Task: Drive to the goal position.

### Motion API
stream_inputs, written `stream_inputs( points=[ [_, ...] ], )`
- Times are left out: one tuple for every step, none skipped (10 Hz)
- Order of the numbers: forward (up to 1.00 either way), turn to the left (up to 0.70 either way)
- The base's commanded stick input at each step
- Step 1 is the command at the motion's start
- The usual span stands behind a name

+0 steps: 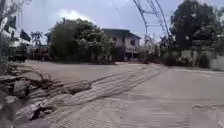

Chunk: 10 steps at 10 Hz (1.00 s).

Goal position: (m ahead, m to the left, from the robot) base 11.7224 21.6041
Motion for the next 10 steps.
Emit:
stream_inputs(
  points=[
    [1.00,0.00],
    [1.00,0.00],
    [1.00,0.02],
    [1.00,0.00],
    [1.00,0.00],
    [1.00,0.00],
    [1.00,0.00],
    [1.00,0.00],
    [1.00,0.00],
    [1.00,0.03]
  ],
)
